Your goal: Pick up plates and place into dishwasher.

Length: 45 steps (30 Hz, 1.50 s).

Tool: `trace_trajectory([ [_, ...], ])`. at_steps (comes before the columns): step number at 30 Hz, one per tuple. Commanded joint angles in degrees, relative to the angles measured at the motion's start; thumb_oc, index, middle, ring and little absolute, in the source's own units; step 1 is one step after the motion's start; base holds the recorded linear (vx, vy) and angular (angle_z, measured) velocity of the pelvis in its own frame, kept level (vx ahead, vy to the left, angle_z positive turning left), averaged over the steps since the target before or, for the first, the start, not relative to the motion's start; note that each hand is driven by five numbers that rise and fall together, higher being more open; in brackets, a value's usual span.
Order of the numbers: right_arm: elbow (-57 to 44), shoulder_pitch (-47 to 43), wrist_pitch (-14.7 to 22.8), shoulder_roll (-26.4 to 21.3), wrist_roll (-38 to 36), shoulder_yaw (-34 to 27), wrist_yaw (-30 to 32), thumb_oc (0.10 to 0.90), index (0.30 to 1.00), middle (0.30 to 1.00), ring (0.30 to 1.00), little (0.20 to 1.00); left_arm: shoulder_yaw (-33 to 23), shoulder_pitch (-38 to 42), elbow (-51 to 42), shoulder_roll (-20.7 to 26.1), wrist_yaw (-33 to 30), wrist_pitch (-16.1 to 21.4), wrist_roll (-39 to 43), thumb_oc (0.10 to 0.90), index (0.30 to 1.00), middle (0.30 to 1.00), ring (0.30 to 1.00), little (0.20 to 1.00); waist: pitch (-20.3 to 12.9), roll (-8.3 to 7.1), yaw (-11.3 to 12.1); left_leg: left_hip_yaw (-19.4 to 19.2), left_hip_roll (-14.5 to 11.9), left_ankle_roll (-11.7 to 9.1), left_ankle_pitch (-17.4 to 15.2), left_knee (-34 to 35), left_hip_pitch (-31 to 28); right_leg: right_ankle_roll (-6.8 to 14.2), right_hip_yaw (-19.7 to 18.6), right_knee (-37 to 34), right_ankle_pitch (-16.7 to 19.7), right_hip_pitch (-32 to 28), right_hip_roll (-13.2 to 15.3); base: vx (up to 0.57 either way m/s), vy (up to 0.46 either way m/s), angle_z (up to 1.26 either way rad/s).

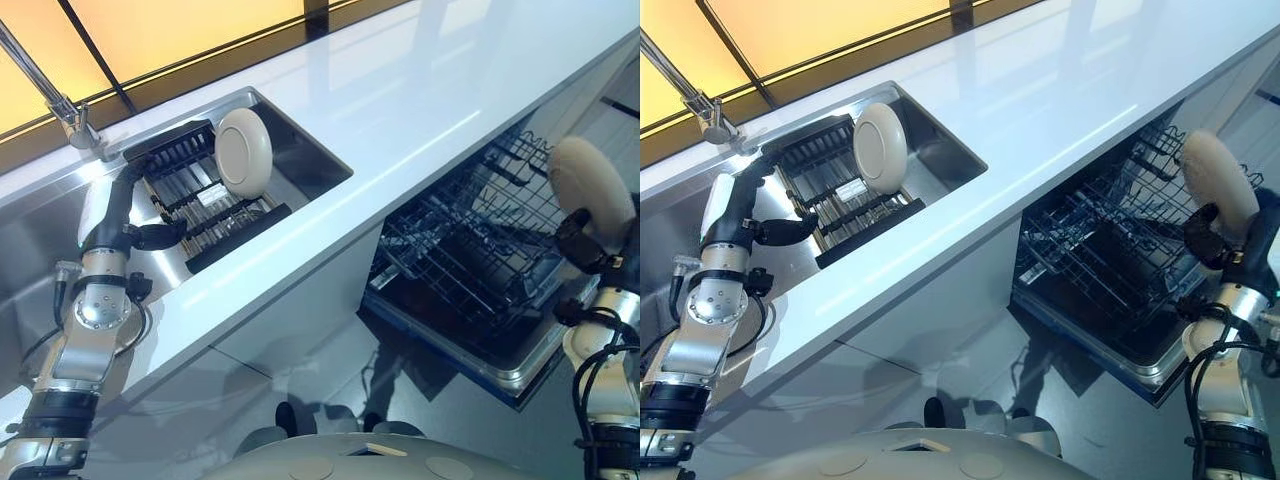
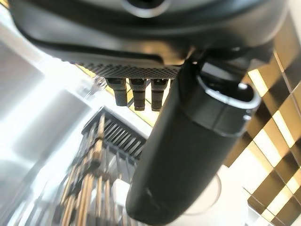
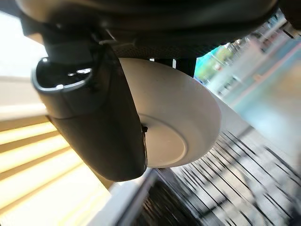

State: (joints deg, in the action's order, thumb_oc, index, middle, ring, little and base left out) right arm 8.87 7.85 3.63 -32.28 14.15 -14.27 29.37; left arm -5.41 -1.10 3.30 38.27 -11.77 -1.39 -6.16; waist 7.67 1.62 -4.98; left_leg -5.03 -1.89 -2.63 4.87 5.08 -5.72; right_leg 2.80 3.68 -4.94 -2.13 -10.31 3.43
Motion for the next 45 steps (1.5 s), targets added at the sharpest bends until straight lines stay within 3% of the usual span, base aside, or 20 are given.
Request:
trace_trajectory([
  [1, -1.47, -6.14, 2.13, -5.89, -1.62, -0.77, -0.45, 0.1, 0.3, 0.3, 0.3, 0.2, -4.17, 3.91, 0.82, 4.19, -3.21, 2.6, 2.31, 0.8, 0.9, 0.9, 0.9, 0.9, -1.95, -0.37, 1.02, 0.17, 5.71, 3.62, -7.49, -1.06, -1.98, 1.42, 1.93, 6.81, -1.08, 5.81, -3.73, 0.1, -0.048, 0.01],
  [8, 8.17, -12.99, -2.36, -12.05, -2.36, 4.45, -1.48, 0.1, 0.3, 0.3, 0.3, 0.2, 0.11, 7.2, 0.91, 5.91, -3.57, 1.54, 3.31, 0.8, 0.9, 0.9, 0.9, 0.9, -0.02, -0.25, 3.23, 1.2, 5.52, 2.87, -7.25, -2.74, -0.5, 1.08, 4.03, 7.85, -1.49, 6.11, -3.2, 0.05, -0.063, 0.06],
  [15, 21.38, -26.07, -9.49, -19.49, -8.83, 10.88, -1.02, 0.1, 0.3, 0.3, 0.3, 0.2, 4.61, 12.69, 2.87, 9.35, -3.69, 2.36, 5.85, 0.8, 0.9, 0.9, 0.9, 0.9, 3.07, -0.24, 6.78, 3.61, 5.4, 1.74, -6.83, -6.56, 3.82, 0.1, 6.48, 9.76, -2.26, 7.44, -2.96, 0.03, -0.101, 0.2],
  [18, 26.39, -30.63, -13.18, -21.61, -12.09, 13.14, -0.79, 0.1, 0.3, 0.3, 0.3, 0.2, 5.46, 14.72, 3.32, 11.07, -3.53, 3.08, 7.08, 0.8, 0.9, 0.9, 0.9, 0.9, 5.0, -0.1, 8.03, 4.73, 5.35, 1.13, -6.12, -7.72, 6.37, -0.39, 7.4, 10.33, -2.58, 8.55, -3.01, -0.05, -0.097, 0.24],
  [25, 30.98, -37.18, -17.79, -24.09, -12.87, 16.5, 0.86, 0.1, 0.3, 0.3, 0.3, 0.2, 6.14, 18.02, 4.42, 13.61, -3.78, 4.05, 8.76, 0.8, 0.9, 0.9, 0.9, 0.9, 8.85, 0.39, 9.55, 6.45, 5.32, 0.29, -4.86, -9.7, 10.95, -1.26, 8.77, 11.58, -3.11, 10.97, -2.93, -0.07, -0.074, 0.23],
  [29, 32.48, -39.19, -21.8, -25.5, -11.54, 19.04, -3.24, 0.1, 0.3, 0.3, 0.3, 0.2, 6.01, 19.6, 4.83, 15.31, -4.24, 4.5, 10.06, 0.8, 0.9, 0.9, 0.9, 0.9, 10.96, 0.78, 9.71, 6.98, 5.27, -0.12, -4.13, -10.35, 13.42, -1.59, 9.07, 12.68, -3.5, 13.03, -2.76, -0.1, -0.045, 0.08],
  [33, 35.71, -41.19, -24.73, -25.88, -10.65, 22.96, -11.45, 0.1, 0.3, 0.3, 0.3, 0.2, 6.27, 20.8, 5.12, 16.23, -4.35, 4.41, 10.49, 0.8, 0.9, 0.9, 0.9, 0.9, 12.21, 0.82, 9.82, 6.84, 5.31, -0.16, -3.77, -10.23, 14.17, -1.75, 9.11, 12.8, -3.34, 14.03, -2.72, -0.06, -0.004, 0.1],
  [37, 43.89, -43.71, -23.26, -25.66, -10.31, 25.88, -17.76, 0.1, 0.3, 0.3, 0.3, 0.2, 6.83, 22.1, 5.69, 17.0, -3.73, 4.68, 10.93, 0.8, 0.9, 0.9, 0.9, 0.9, 12.86, 0.77, 10.17, 6.67, 5.22, -0.09, -3.64, -10.13, 14.23, -1.68, 9.0, 12.47, -2.91, 14.23, -2.68, -0.05, 0.003, -0.01],
  [38, 44.69, -44.12, -23.46, -25.52, -10.19, 26.54, -18.25, 0.232, 0.413, 0.413, 0.413, 0.332, 7.03, 22.3, 5.62, 16.97, -3.86, 4.64, 10.99, 0.8, 0.9, 0.9, 0.9, 0.9, 12.99, 0.73, 10.2, 6.62, 5.22, -0.05, -3.57, -10.03, 14.17, -1.63, 8.89, 12.34, -2.76, 14.25, -2.69, -0.05, 0.018, -0.01],
  [39, 45.7, -44.54, -23.88, -25.39, -9.95, 27.1, -19.15, 0.682, 0.799, 0.799, 0.799, 0.782, 7.17, 22.55, 5.52, 16.93, -3.9, 4.51, 11.05, 0.8, 0.9, 0.9, 0.9, 0.9, 13.07, 0.68, 10.19, 6.49, 5.24, 0.02, -3.52, -9.84, 14.04, -1.6, 8.74, 12.12, -2.63, 14.19, -2.74, -0.05, 0.022, -0.01],
  [40, 46.82, -44.91, -23.74, -25.3, -9.51, 27.43, -20.1, 0.8, 0.9, 0.9, 0.9, 0.9, 7.35, 22.77, 5.61, 16.94, -3.88, 4.63, 11.11, 0.8, 0.9, 0.9, 0.9, 0.9, 13.13, 0.66, 10.21, 6.43, 5.25, 0.07, -3.5, -9.67, 13.88, -1.55, 8.61, 11.94, -2.52, 14.1, -2.79, -0.05, 0.02, -0.01],
  [45, 47.45, -45.05, -21.77, -25.11, -10.29, 27.81, -19.04, 0.8, 0.9, 0.9, 0.9, 0.9, 7.83, 22.83, 5.58, 16.59, -3.76, 5.17, 10.91, 0.8, 0.9, 0.9, 0.9, 0.9, 13.07, 0.32, 9.94, 6.11, 5.21, 0.4, -3.49, -8.77, 12.65, -1.17, 7.73, 11.34, -2.0, 13.41, -3.0, -0.04, 0.026, -0.01],
])
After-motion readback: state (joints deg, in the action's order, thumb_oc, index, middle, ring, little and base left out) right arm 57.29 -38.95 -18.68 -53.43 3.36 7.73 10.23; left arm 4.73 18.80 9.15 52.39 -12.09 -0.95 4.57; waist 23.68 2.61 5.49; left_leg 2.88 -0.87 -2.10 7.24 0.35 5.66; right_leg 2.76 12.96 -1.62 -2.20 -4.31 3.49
